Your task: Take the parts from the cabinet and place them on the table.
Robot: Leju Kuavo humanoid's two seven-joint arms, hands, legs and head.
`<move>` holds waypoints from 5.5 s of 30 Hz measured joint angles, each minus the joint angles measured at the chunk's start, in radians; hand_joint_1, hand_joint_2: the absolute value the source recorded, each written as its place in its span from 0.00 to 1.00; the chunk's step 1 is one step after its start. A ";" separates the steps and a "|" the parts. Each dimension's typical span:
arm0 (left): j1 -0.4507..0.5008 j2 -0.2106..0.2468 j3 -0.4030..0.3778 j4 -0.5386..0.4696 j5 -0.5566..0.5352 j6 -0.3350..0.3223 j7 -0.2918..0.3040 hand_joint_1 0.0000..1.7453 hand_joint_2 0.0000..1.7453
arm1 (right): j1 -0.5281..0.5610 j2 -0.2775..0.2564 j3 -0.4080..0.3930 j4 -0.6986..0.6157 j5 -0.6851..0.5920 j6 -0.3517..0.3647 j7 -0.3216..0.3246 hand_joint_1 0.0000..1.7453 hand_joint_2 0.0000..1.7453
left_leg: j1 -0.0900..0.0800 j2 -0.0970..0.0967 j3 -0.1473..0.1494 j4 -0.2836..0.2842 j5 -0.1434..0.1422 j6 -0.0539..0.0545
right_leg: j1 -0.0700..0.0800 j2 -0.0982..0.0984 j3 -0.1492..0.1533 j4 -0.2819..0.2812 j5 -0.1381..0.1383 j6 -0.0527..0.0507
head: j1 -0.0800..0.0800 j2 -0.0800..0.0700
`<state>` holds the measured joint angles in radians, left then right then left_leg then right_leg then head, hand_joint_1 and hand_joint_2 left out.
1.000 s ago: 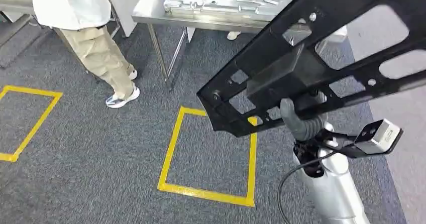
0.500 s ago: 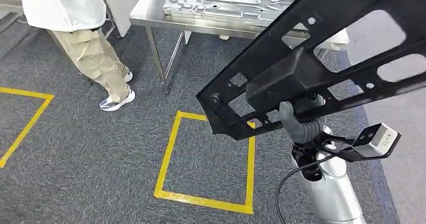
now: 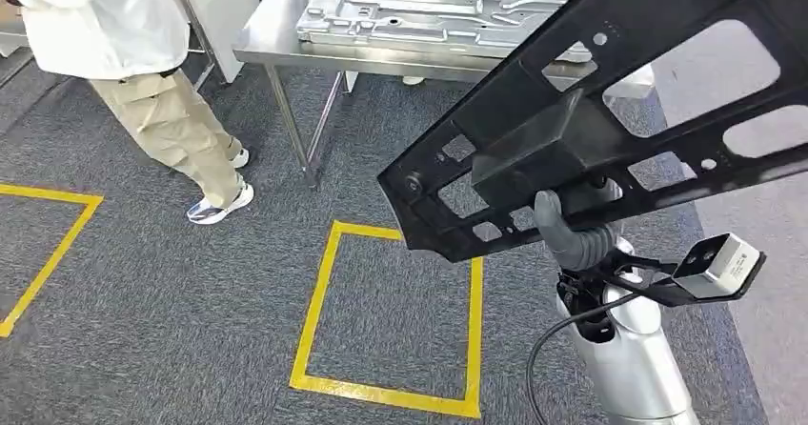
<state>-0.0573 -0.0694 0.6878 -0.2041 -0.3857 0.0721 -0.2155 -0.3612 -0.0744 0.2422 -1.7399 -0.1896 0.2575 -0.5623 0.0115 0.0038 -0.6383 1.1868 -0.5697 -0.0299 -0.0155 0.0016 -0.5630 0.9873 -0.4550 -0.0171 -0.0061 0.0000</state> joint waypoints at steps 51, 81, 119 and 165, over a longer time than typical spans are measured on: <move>0.009 0.006 0.013 0.001 -0.013 0.000 -0.009 0.00 1.00 | 0.022 0.001 -0.014 -0.004 0.003 0.012 -0.031 1.00 1.00 | -0.005 -0.004 0.127 -0.185 0.063 0.060 | 0.005 0.007 -0.126 0.183 -0.062 0.044 | 0.006 0.000; 0.011 0.007 0.054 0.002 -0.011 0.012 -0.014 0.00 1.00 | -0.021 0.013 -0.008 0.009 -0.019 0.025 -0.058 1.00 1.00 | -0.005 -0.014 0.116 -0.180 0.068 0.060 | 0.003 0.008 -0.143 0.230 -0.084 0.052 | 0.005 0.000; 0.004 0.006 0.088 0.002 -0.026 0.031 -0.003 0.00 1.00 | 0.017 0.000 0.002 -0.051 0.126 -0.083 0.070 1.00 1.00 | -0.009 -0.008 0.165 -0.182 0.041 0.015 | 0.008 -0.001 -0.062 0.023 0.040 0.007 | 0.006 0.000; 0.016 0.001 0.136 0.002 -0.021 0.048 0.014 0.00 1.00 | -0.071 -0.031 0.001 -0.230 0.305 -0.122 0.126 1.00 1.00 | -0.004 -0.009 0.037 -0.180 0.142 0.046 | 0.011 0.006 0.045 0.032 -0.057 0.035 | -0.003 0.000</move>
<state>-0.0413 -0.0683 0.8236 -0.2026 -0.4070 0.1202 -0.2010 -0.4325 -0.1049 0.2434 -1.9700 0.1156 0.1355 -0.4361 0.0072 -0.0054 -0.6016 1.0070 -0.4275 0.0160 -0.0049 0.0078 -0.5176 1.0197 -0.5125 0.0175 -0.0095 0.0000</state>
